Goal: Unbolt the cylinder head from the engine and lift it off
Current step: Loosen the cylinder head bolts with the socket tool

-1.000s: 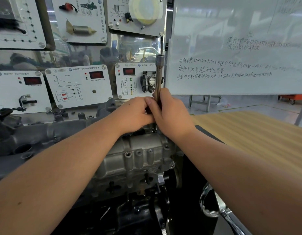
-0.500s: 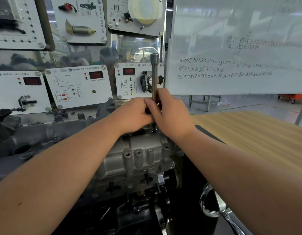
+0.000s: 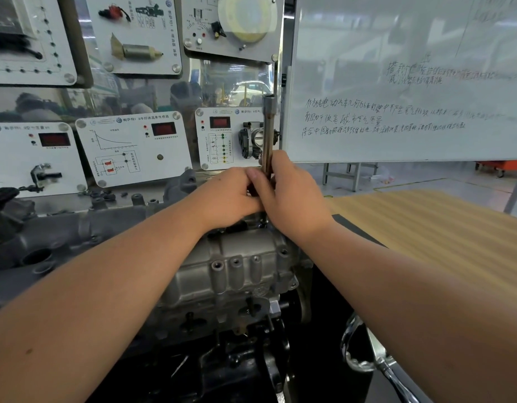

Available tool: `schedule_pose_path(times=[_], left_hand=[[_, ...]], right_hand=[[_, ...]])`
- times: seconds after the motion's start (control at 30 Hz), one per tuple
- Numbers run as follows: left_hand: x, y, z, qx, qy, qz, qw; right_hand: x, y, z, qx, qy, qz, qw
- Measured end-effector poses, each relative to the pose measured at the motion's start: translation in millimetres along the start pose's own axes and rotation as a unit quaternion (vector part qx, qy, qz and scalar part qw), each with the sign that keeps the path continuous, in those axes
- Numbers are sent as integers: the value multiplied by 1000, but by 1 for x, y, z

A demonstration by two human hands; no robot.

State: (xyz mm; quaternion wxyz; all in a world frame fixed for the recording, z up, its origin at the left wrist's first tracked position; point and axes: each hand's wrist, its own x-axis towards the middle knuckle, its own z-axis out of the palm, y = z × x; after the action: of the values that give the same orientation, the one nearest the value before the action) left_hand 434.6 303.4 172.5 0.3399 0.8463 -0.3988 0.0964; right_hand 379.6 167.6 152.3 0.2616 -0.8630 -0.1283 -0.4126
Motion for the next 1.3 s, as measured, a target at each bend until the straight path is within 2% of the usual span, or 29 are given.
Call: schedule_pose_path(times=[0.23, 0.43, 0.73, 0.9, 1.1, 1.3], left_hand=[[-4, 3, -3, -19, -27, -1, 999], [-1, 4, -1, 13, -5, -1, 1000], [-6, 3, -2, -34, -23, 5, 999], [-2, 2, -2, -2, -10, 12, 1000], [-4, 3, -2, -23, -23, 4, 999], [-1, 2, -2, 4, -9, -6, 1000]], right_hand=[[4, 2, 2, -21, -10, 39, 999], [0, 0, 0, -8, 5, 1, 1000], [4, 4, 2, -26, -13, 32, 999], [1, 0, -1, -7, 1, -4, 1000], [4, 4, 1, -18, -21, 32, 999], [3, 1, 0, -4, -13, 4, 1000]])
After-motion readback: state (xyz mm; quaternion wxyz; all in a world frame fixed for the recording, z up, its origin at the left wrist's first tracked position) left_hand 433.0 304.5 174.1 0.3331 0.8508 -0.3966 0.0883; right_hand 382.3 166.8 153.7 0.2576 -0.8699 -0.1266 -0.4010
